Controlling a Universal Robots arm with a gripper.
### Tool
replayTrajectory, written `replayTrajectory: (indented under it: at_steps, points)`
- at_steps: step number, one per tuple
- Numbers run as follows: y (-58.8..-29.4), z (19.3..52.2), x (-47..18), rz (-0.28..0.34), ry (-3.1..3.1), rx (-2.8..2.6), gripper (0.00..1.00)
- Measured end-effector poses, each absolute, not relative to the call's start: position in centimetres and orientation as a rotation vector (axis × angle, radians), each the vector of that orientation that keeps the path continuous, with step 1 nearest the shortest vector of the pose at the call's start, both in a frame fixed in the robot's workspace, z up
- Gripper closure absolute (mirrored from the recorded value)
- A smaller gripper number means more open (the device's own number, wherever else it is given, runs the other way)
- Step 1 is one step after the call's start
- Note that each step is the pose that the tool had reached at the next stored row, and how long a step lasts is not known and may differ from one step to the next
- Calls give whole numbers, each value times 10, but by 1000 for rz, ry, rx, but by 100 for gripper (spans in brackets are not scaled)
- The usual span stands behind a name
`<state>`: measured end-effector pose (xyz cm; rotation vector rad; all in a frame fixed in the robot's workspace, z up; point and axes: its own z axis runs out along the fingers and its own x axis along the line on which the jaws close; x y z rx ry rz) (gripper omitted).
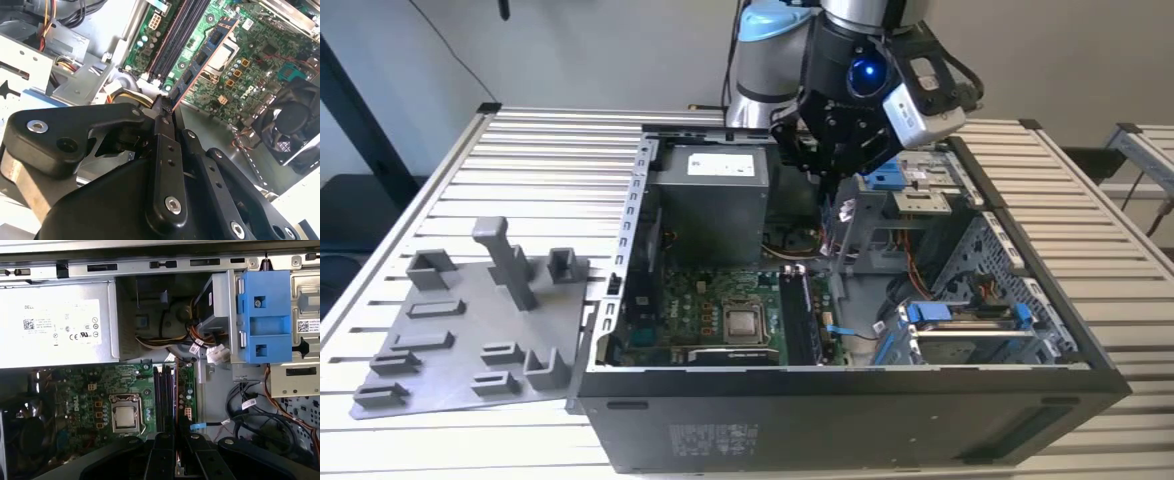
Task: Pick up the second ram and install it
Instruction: 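Insert the second ram into the second slot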
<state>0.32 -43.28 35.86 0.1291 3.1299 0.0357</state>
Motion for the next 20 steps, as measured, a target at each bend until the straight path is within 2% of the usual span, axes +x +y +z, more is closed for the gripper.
replayTrajectory:
  at_steps: [20]
  points:
    - [-435,338,3,32,3130,131,85]
